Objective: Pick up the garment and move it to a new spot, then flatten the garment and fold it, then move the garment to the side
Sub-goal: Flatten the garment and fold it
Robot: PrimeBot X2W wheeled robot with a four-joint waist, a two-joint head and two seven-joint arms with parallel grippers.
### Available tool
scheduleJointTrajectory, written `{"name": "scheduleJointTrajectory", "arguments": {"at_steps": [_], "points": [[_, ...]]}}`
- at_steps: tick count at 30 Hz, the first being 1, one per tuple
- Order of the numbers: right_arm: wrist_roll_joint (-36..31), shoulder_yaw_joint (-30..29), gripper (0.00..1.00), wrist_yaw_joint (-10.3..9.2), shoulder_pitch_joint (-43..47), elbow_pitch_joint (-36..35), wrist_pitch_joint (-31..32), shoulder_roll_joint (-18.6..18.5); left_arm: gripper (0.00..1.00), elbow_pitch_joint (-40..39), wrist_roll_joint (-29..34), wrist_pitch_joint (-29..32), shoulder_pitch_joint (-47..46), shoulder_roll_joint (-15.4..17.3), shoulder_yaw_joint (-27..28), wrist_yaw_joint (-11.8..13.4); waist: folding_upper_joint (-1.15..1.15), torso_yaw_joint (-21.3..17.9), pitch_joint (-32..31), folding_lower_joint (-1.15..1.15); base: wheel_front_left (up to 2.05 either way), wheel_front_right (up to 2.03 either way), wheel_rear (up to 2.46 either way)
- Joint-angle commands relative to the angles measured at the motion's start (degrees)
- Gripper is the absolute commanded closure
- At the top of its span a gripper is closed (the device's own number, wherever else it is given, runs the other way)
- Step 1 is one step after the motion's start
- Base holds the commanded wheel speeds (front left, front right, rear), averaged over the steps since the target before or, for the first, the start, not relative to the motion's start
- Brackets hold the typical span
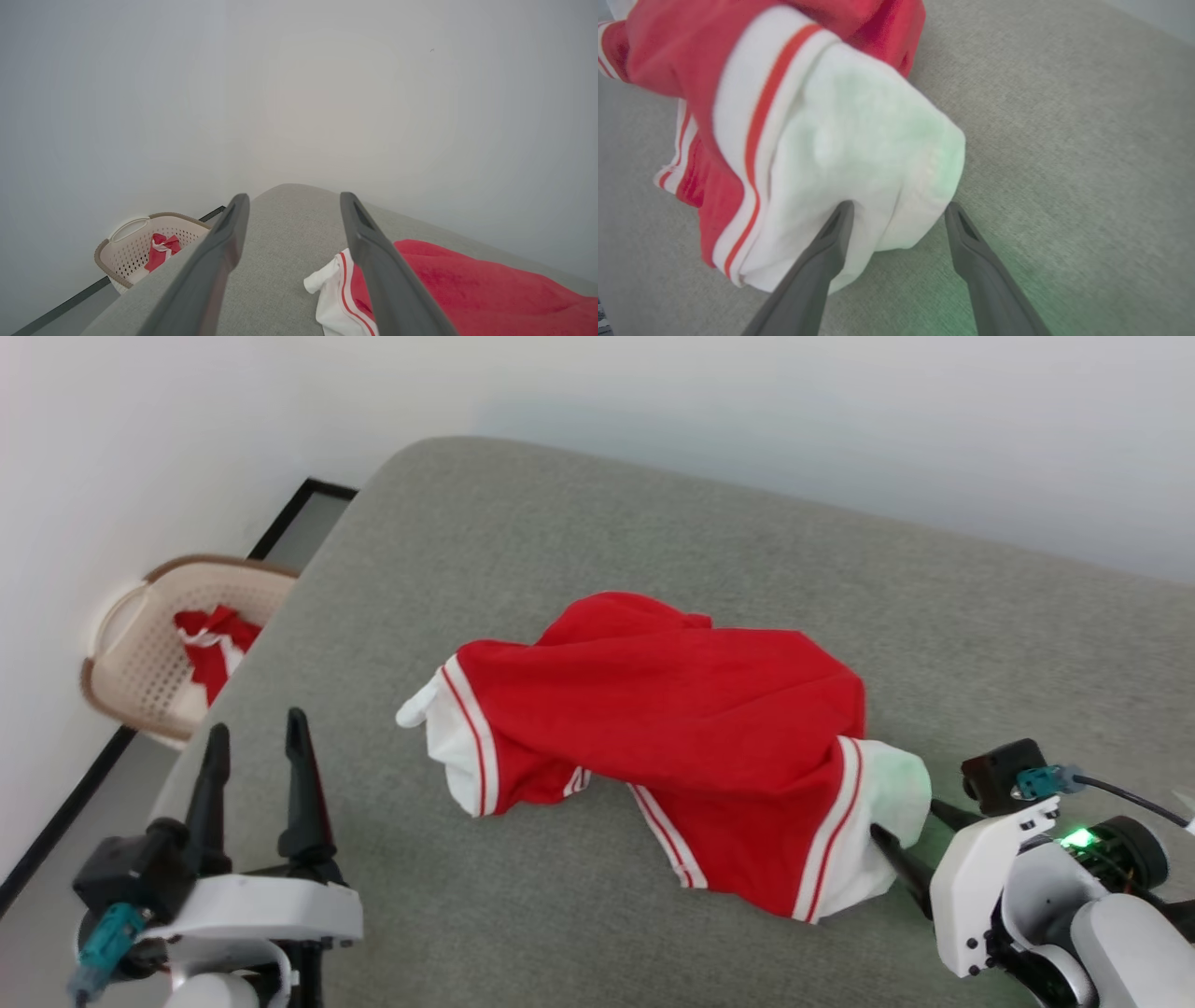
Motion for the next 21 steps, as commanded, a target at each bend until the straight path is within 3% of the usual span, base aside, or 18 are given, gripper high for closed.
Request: {"name": "scheduleJointTrajectory", "arguments": {"at_steps": [1, 7, 8, 9, 21], "points": [[0.3, -0.2, 0.0, -0.04, -0.5, 0.4, 0.4, 0.5, 0.0, -0.1, 0.8, 0.0, 0.6, -0.8, 0.4, -0.6, 0.0, 1.4, 1.4, 0.0, 0.0, 0.0, 0.0], [0.2, 1.2, 0.0, -0.04, -1.6, 3.6, 2.8, 1.3, 0.0, -0.3, 6.2, 0.0, 1.2, -5.5, 4.3, -3.0, 0.0, 2.7, 2.0, 0.0, 0.0, 0.0, 0.0], [0.1, 1.6, 0.42, -0.04, -1.6, 4.2, 2.8, 1.2, 0.0, -0.5, 7.0, 0.0, 1.1, -6.1, 5.1, -3.5, 0.0, 2.8, 2.1, 0.0, 0.0, 0.0, 0.0], [0.0, 1.8, 1.0, -0.04, -1.9, 4.6, 2.4, 1.1, 0.0, -0.5, 7.5, 0.0, 1.2, -6.8, 5.9, -3.8, 0.0, 2.9, 2.1, 0.0, 0.0, 0.0, 0.0], [2.9, 2.9, 1.0, -0.05, -5.5, 3.5, 4.0, -3.6, 0.0, -1.3, 13.3, 0.0, 2.8, -11.5, 13.6, -8.5, 0.0, 0.6, 0.4, 0.0, 0.0, 0.0, 0.0]]}}
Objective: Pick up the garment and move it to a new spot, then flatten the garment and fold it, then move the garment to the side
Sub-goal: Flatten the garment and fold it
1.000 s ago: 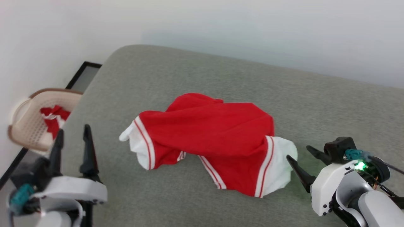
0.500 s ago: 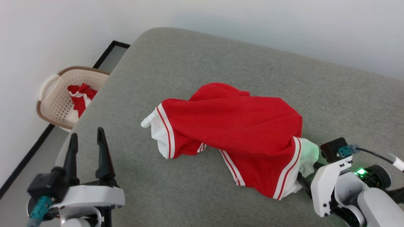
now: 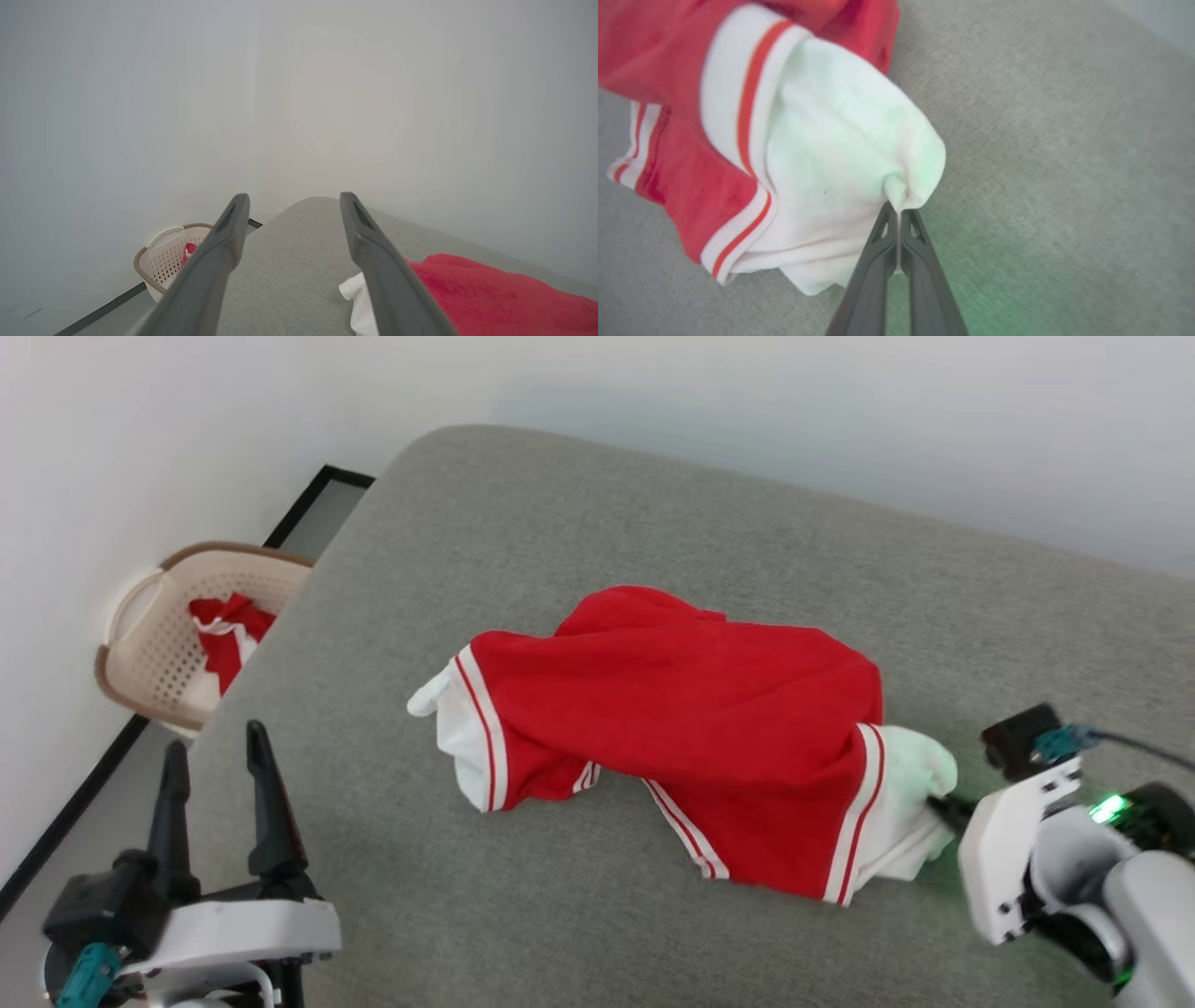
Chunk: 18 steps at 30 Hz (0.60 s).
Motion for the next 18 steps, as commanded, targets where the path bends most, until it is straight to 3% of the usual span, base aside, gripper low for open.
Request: {"name": "scheduleJointTrajectory", "arguments": {"at_steps": [1, 10, 18], "points": [[0.5, -0.4, 1.0, -0.06, -0.5, -0.9, 0.5, -0.9, 0.0, -0.3, 0.7, 0.0, 0.8, -0.2, 0.5, -0.4, 0.0, -1.2, -0.8, 0.0, 0.0, 0.0, 0.0], [3.2, -5.6, 1.0, -0.06, 0.5, -7.4, 5.7, -8.8, 0.0, -1.0, 3.0, 0.0, 1.7, -1.2, 3.7, -2.5, 0.0, -6.2, -2.6, 0.0, 0.0, 0.0, 0.0], [3.2, -12.4, 1.0, -0.06, 4.3, -6.8, 7.6, -13.8, 0.0, -1.1, 4.6, 0.0, 2.0, -1.5, 5.1, -3.8, 0.0, -9.7, -3.7, 0.0, 0.0, 0.0, 0.0]]}}
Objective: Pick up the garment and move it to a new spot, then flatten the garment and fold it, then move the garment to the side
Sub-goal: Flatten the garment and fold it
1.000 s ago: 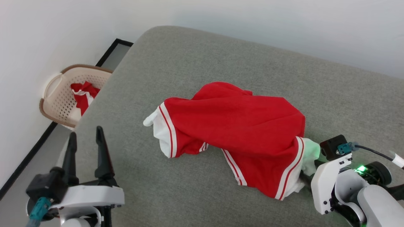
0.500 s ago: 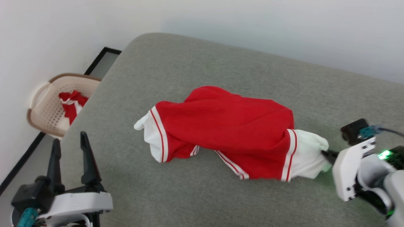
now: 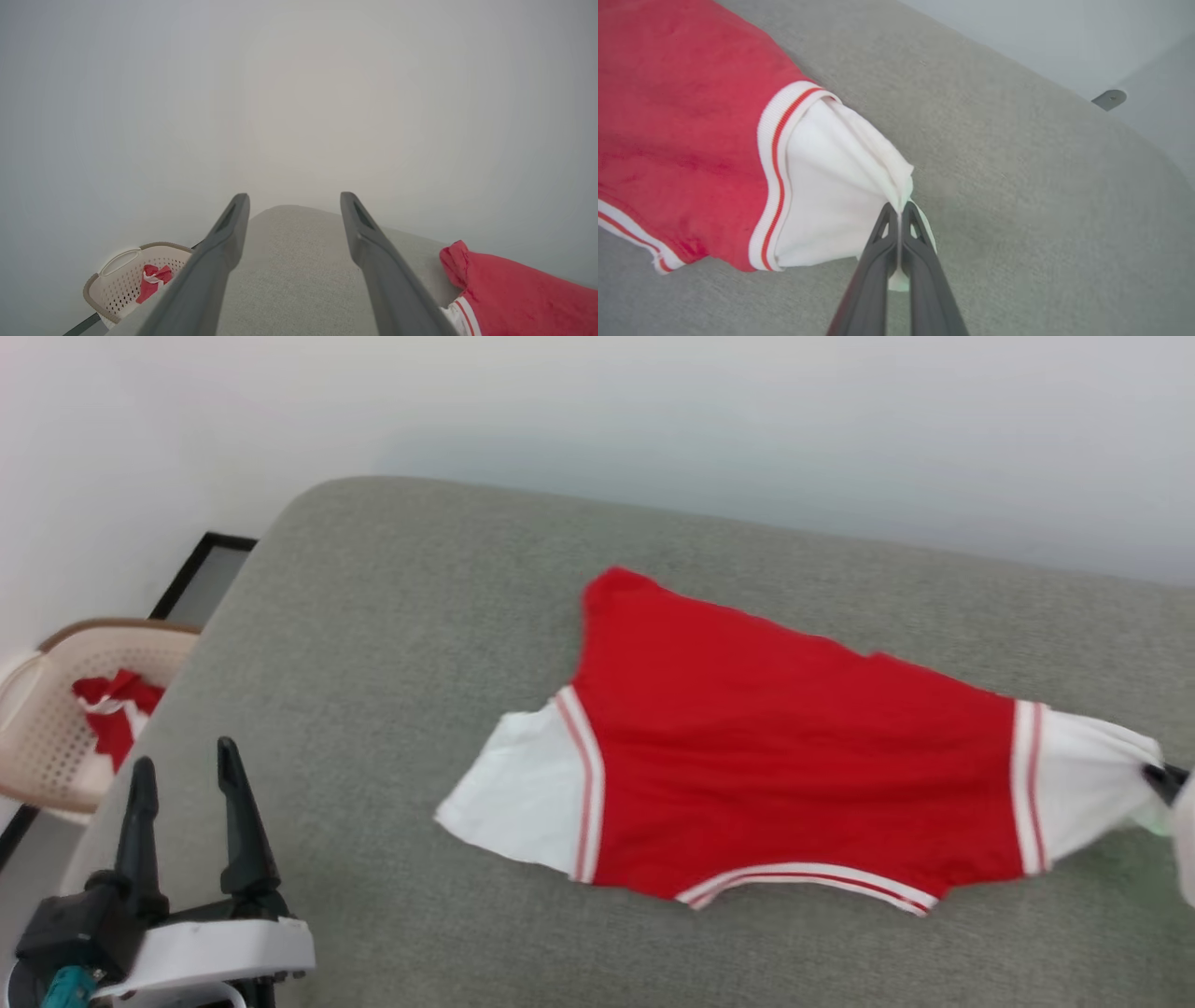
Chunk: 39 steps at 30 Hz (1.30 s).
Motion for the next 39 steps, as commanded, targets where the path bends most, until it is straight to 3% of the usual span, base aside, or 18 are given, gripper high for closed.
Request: {"name": "scheduleJointTrajectory", "arguments": {"at_steps": [1, 7, 16, 18, 19, 21, 28, 39], "points": [[-0.5, -1.2, 1.0, -0.06, 1.5, 0.6, 0.1, -0.6, 0.0, 0.0, 0.5, 0.0, 0.3, -0.1, 0.1, -0.3, 0.0, -1.4, -0.8, 0.0, 0.0, 0.0, 0.0], [-1.4, -5.4, 1.0, -0.06, 5.7, 5.1, -0.8, -1.4, 0.0, 0.6, 1.5, 0.0, 0.2, -0.3, 0.1, -1.1, 0.0, -2.5, -1.4, 0.0, 0.0, 0.0, 0.0], [-3.6, -8.0, 0.98, -0.06, 8.9, 11.5, -3.6, 3.9, 0.0, 2.1, 2.0, 0.0, 0.6, 0.1, 0.2, -2.3, 0.0, -3.6, -2.4, 0.0, 0.0, 0.0, 0.0], [-4.0, -7.8, 0.64, -0.06, 8.2, 12.7, -4.0, 4.8, 0.0, 2.4, 2.1, 0.0, 0.7, 0.3, 0.1, -2.5, 0.0, -3.9, -2.7, 0.0, 0.0, 0.0, 0.0], [-4.0, -7.8, 0.64, -0.06, 8.2, 12.7, -4.0, 4.8, 0.0, 2.4, 2.1, 0.0, 0.7, 0.3, 0.1, -2.5, 0.0, -3.9, -2.7, 0.0, 0.0, 0.0, 0.0], [-4.4, -7.5, 0.0, -0.06, 7.3, 13.6, -4.6, 5.6, 0.0, 2.6, 2.2, 0.0, 0.6, 0.6, 0.1, -2.6, 0.0, -4.4, -2.8, 0.0, 0.0, 0.0, 0.0], [-4.6, -5.7, 0.0, -0.06, 4.4, 14.3, -5.9, 6.4, 0.0, 2.8, 1.1, 0.9, 0.2, 2.1, -0.5, -3.6, 0.0, -6.9, -3.3, 0.0, 0.0, 0.0, 0.0], [-5.4, -5.4, 0.0, -0.06, 4.0, 5.6, -15.7, 6.8, 0.0, -0.3, -1.8, 6.3, -0.2, 5.9, -2.1, -5.2, 0.0, -12.8, -3.7, 0.0, 0.0, 0.0, 0.0]]}}
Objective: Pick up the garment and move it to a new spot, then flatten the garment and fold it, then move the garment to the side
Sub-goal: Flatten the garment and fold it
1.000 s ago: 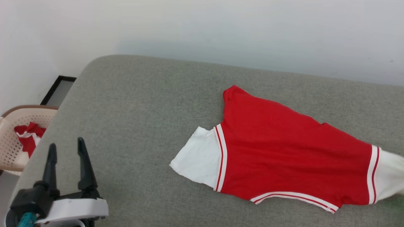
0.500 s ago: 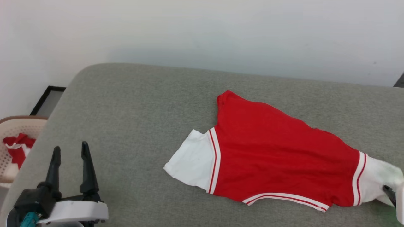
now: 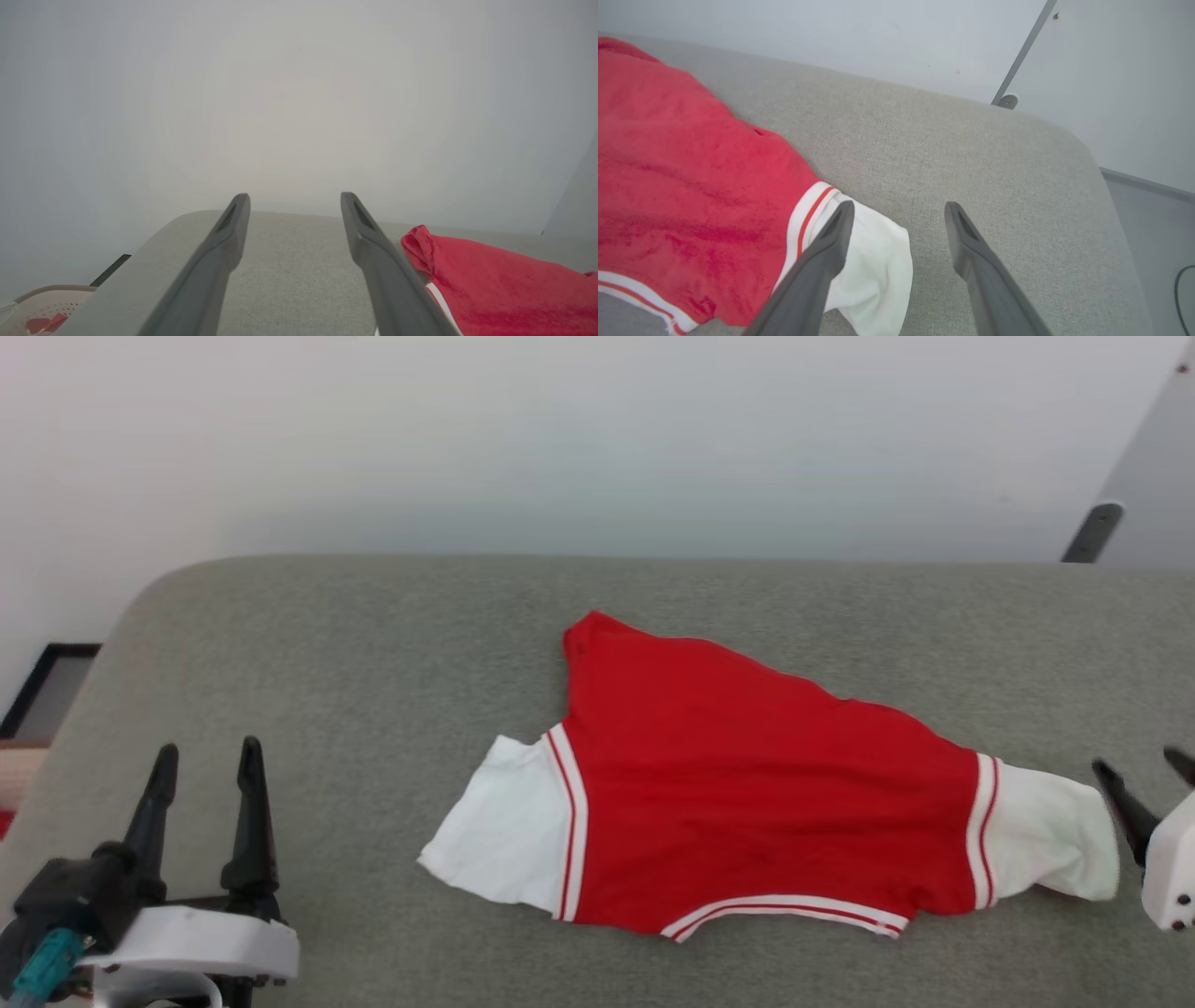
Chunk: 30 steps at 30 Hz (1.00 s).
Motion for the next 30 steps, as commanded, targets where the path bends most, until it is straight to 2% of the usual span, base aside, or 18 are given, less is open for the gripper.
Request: {"name": "scheduleJointTrajectory", "arguments": {"at_steps": [1, 8, 12, 17, 20, 23, 27, 30], "points": [[-0.7, -0.5, 0.0, -0.06, 0.3, -0.6, -1.1, 0.4, 0.0, -0.2, -0.5, 0.2, -0.3, 0.3, -0.2, -0.4, 0.0, -1.8, 0.0, 0.0, 0.0, 0.0, 0.0], [-5.1, -4.6, 0.0, -0.06, 2.3, -7.3, -11.5, 5.3, 0.0, -1.7, -2.8, 4.3, -1.5, 2.4, -1.7, -0.8, 0.0, -4.9, 1.0, 0.0, 0.0, 0.0, 0.0], [-7.6, -8.0, 0.0, -0.06, 4.5, -10.6, -15.7, 9.6, 0.0, -1.7, -5.8, 10.0, -3.2, 4.8, -4.2, -1.1, 0.0, -6.0, 1.7, 0.0, 0.0, 0.0, 0.0], [-10.4, -10.4, 0.0, -0.06, 7.7, -14.7, -17.7, 14.6, 0.0, -0.5, -12.1, 23.6, -7.0, 10.1, -8.9, -1.2, 0.0, -7.3, 2.8, 0.0, 0.0, 0.0, 0.0], [-11.7, -11.3, 0.0, -0.06, 8.7, -16.7, -18.4, 16.6, 0.0, 1.7, -16.5, 33.5, -9.5, 13.8, -11.7, -1.3, 0.0, -8.1, 3.5, 0.0, 0.0, 0.0, 0.0], [-12.6, -11.8, 0.0, -0.06, 9.6, -18.4, -19.7, 18.1, 0.0, 5.0, -20.3, 42.8, -12.5, 16.1, -13.1, -1.2, 0.0, -8.8, 4.1, 0.0, 0.0, 0.0, 0.0], [-13.5, -12.0, 0.0, -0.06, 9.8, -19.9, -21.4, 19.4, 0.0, 9.5, -23.0, 53.6, -15.5, 17.7, -14.8, -0.4, 0.0, -9.8, 4.9, 0.0, 0.0, 0.0, 0.0], [-14.0, -12.4, 0.0, -0.06, 10.1, -20.2, -21.9, 19.9, 0.0, 11.8, -23.4, 59.0, -17.2, 18.4, -16.3, 0.6, 0.0, -10.3, 5.5, 0.0, 0.0, 0.0, 0.0]]}}
